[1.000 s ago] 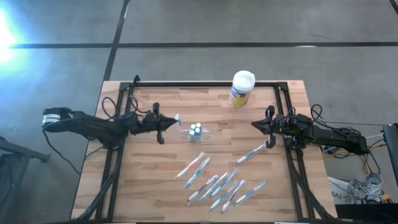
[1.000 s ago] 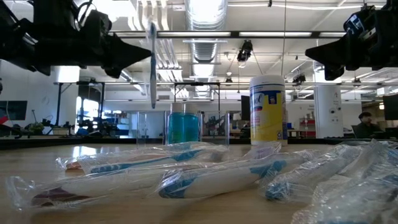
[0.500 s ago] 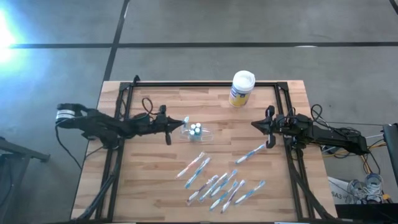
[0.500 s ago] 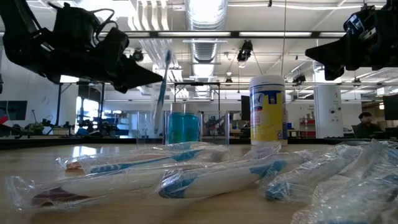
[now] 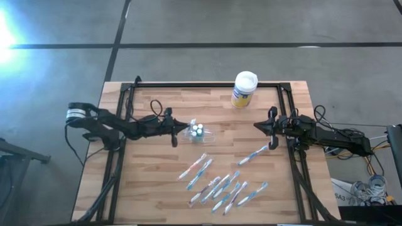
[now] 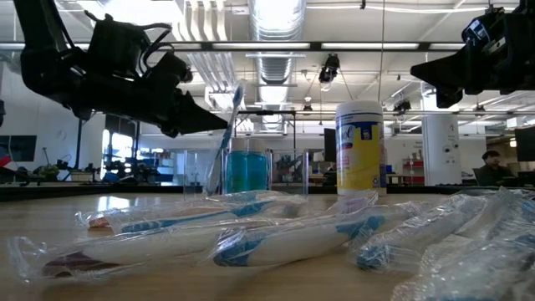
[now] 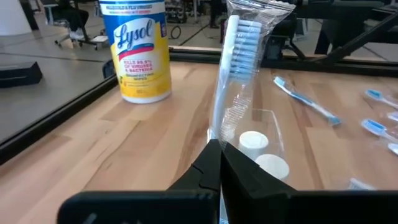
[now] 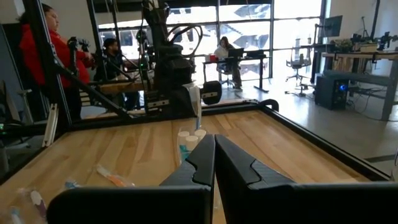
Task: Pick & Place toothbrushing station
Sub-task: Put the blue toothbrush into the transparent organizer, then put the orange toothbrush into the transparent organizer
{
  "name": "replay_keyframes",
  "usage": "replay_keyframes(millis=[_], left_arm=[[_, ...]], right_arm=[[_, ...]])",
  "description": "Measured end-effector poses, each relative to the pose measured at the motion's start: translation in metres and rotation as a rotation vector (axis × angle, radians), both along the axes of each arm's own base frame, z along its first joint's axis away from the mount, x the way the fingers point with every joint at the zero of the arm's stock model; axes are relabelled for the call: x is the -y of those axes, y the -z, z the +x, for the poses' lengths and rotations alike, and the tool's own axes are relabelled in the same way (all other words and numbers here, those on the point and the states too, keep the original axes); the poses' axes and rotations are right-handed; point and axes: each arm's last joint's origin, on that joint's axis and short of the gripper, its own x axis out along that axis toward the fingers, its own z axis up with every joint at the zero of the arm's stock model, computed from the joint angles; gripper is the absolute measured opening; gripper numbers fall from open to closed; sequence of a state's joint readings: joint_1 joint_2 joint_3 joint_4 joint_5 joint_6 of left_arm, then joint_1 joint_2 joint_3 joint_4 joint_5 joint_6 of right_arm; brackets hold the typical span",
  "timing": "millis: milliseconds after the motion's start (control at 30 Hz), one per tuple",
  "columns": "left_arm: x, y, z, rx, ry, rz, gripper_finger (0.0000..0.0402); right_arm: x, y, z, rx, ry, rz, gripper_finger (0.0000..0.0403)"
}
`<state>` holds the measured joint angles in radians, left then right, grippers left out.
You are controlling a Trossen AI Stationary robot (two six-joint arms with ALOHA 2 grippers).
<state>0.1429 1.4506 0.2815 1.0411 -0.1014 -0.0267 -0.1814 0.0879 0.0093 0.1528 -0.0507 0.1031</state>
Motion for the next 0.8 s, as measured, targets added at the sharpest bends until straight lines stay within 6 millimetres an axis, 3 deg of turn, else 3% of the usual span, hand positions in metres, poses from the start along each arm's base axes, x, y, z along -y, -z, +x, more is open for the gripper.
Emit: replay_keyframes(millis=[267, 633, 800], left_arm=[[0.000, -0.009, -0.002, 0.044, -0.007, -0.008, 0.0035], [0.001, -0.012, -0.006, 0.029, 0.001, -0.028, 0.0162], [0.001, -0.013, -0.007, 0.032, 0.001, -0.031, 0.0199]], right_arm=[[0.000, 0.000, 0.000, 0.000, 0.000, 0.000, 0.0008], [0.000, 0.000, 0.000, -0.001, 0.001, 0.000, 0.0008], [0.000, 0.000, 0.000, -0.001, 0.000, 0.000, 0.0008]])
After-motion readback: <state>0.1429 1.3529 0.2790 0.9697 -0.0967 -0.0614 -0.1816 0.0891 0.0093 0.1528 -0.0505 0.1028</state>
